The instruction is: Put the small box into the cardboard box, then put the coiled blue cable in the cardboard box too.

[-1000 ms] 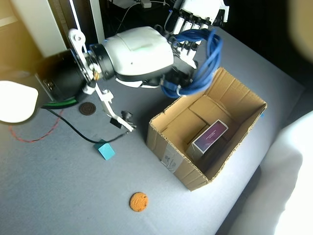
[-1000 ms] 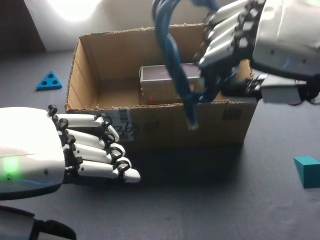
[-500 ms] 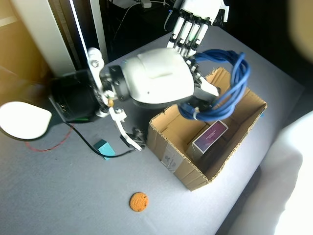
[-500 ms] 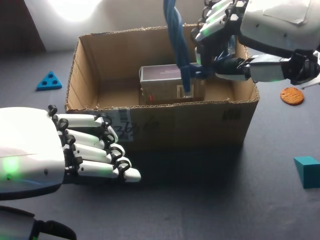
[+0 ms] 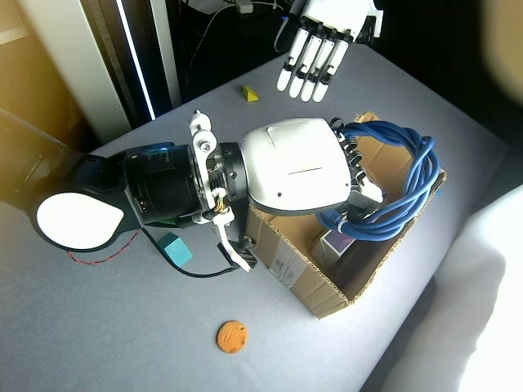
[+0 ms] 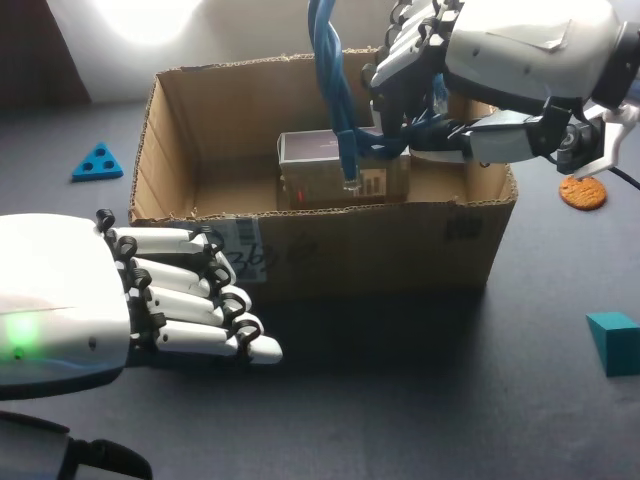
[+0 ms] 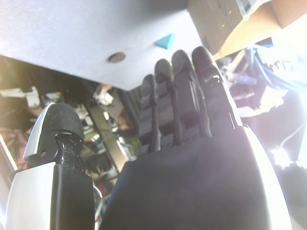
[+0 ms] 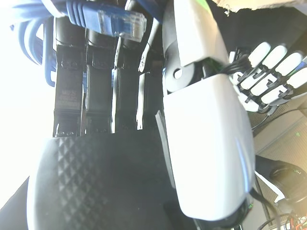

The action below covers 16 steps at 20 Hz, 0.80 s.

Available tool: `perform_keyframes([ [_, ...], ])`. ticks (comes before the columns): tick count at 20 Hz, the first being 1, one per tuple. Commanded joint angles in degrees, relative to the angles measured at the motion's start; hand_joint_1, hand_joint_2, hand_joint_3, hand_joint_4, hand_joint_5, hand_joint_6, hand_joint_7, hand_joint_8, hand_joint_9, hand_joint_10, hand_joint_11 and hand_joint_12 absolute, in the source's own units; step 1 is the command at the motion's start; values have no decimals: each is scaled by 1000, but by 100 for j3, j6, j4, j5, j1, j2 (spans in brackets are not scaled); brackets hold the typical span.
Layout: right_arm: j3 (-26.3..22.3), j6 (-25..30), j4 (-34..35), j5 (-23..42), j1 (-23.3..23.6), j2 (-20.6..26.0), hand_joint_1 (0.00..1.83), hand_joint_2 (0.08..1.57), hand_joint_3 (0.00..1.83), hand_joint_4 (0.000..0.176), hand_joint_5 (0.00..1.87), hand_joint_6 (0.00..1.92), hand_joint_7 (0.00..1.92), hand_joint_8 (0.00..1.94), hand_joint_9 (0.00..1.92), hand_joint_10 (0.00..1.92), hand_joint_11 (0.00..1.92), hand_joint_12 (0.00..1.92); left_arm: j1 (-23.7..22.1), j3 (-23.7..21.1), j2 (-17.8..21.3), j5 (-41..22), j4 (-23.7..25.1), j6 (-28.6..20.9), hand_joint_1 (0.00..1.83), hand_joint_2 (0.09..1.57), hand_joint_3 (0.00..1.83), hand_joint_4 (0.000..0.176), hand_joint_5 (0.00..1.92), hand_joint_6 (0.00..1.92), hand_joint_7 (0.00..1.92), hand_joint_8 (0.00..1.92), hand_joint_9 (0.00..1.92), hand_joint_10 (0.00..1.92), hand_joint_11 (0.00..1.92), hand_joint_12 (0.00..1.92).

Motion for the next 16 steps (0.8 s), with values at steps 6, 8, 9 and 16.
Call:
perform_keyframes([
  [6, 161, -51, 321, 526, -4, -24, 1232, 1151, 3, 0, 920, 1120, 895, 1091, 757, 764, 510, 1169, -58, -14, 31, -371, -280, -4, 417, 1238, 0, 0, 287, 1, 376, 1, 347, 0, 0, 700],
  [8, 189, -51, 321, 528, -11, -27, 1202, 1144, 4, 23, 899, 1151, 938, 1021, 828, 340, 443, 1187, -58, -17, 31, -371, -285, -5, 409, 1244, 2, 0, 282, 1, 380, 1, 351, 2, 0, 698],
  [9, 223, -51, 321, 529, -11, -36, 1200, 1147, 3, 23, 898, 1163, 931, 1020, 867, 220, 439, 1178, -59, -17, 31, -371, -287, -5, 407, 1245, 3, 0, 279, 0, 380, 1, 352, 2, 0, 698],
  [16, 255, -50, 321, 575, 7, -36, 935, 995, 0, 0, 790, 65, 829, 0, 766, 22, 208, 1292, -59, -17, 31, -371, -290, -5, 425, 1233, 0, 0, 297, 1, 386, 2, 357, 4, 0, 722],
])
